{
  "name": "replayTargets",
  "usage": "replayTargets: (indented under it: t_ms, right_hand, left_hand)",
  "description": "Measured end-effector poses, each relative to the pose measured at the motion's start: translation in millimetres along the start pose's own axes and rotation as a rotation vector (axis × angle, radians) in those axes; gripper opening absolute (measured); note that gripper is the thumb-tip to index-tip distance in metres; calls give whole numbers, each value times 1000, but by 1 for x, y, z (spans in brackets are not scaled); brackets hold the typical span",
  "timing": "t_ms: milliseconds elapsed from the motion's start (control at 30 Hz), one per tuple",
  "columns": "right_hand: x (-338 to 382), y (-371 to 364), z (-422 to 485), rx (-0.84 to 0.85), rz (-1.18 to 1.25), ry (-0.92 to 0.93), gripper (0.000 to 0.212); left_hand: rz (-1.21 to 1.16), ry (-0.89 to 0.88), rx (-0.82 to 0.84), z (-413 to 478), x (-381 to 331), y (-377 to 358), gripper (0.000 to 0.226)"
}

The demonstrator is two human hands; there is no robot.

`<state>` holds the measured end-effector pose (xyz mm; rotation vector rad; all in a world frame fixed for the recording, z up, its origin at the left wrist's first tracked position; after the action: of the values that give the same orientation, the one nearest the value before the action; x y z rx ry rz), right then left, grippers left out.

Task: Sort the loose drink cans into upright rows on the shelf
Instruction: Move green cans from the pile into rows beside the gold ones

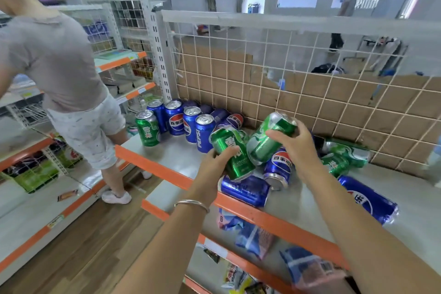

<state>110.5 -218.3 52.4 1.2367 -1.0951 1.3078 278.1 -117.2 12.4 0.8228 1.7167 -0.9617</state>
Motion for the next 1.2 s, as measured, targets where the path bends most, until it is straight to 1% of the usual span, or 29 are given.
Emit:
replayTargets:
  t_ms: [100, 167, 200, 233, 267, 300, 333, 400, 500, 533, 633, 667, 733, 767, 833, 867, 933, 967, 1033, 1133, 1200]
  right_hand:
    - [17, 32, -6, -49, 29, 31, 26]
    - [20, 59, -15, -121, 68, 2, 18]
    - [18, 73, -21, -155, 113, -28, 12]
    - [15, 86, -28, -185, 179, -75, 6]
    - [11, 98, -37, -199, 260, -141, 5]
    - [7, 109, -47, -181, 340, -212, 14]
    - [4, 120, -58, -149, 404, -259, 23]
    - [4, 150, -76, -117, 483, -261, 36]
    - [4, 208, -105, -197, 537, -243, 39]
    - [3, 229, -116, -221, 552, -243, 38]
    - [1, 286, -153, -212, 575, -273, 43]
    - [0, 306, -167, -227, 573, -290, 44]
    - [-1, 350, -194, -299, 542, -310, 44]
    - [-3, 374, -207, -349, 516, -317, 48]
    - [-10, 422, -232, -467, 473, -327, 57]
    - [-12, 444, -244, -510, 467, -326, 54]
    - [-17, 486, -270, -564, 487, -315, 39]
    - [-19, 505, -283, -584, 497, -317, 34]
    - [-18, 537, -305, -597, 498, -318, 33]
    - [-19, 574, -328, -590, 481, -344, 41]
    - [-20, 597, -335, -606, 459, -351, 39]
  left_hand:
    - [19, 22, 30, 7, -1, -27, 47]
    - [67, 32, 76, 10, 2, -49, 63]
    - [107, 35, 122, 11, 6, -63, 64]
    - [155, 36, 185, 8, 10, -78, 55]
    - [206, 40, 249, 4, 16, -96, 40]
    - [254, 49, 306, -4, 21, -113, 29]
    - [288, 70, 358, -12, 29, -130, 27]
    - [260, 141, 465, -35, 44, -166, 37]
    - [211, 201, 585, -70, 64, -216, 19]
    - [203, 229, 612, -84, 70, -232, 22]
    - [172, 296, 664, -129, 91, -283, 54]
    - [186, 304, 687, -144, 100, -300, 58]
    - [201, 321, 759, -175, 119, -333, 50]
    - [204, 345, 801, -192, 129, -348, 47]
    - [185, 382, 898, -228, 147, -379, 47]
    - [182, 371, 933, -245, 155, -394, 46]
    - [191, 321, 976, -277, 169, -422, 45]
    - [199, 303, 994, -291, 174, -436, 48]
    - [228, 293, 1029, -318, 185, -462, 52]
    - [272, 324, 1048, -346, 199, -495, 47]
    - [296, 316, 1087, -358, 206, -517, 48]
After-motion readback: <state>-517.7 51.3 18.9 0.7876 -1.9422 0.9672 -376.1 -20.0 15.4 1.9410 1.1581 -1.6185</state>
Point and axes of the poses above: each hand's wrist, its own z-axis towards the middle knuckle, its own y-axis out of the back of the hand, x = y × z, the point moved 5 cm from there along z, towards the middle knuckle, and after that the axes turned 4 degrees about -x, right-handed, at the moved point
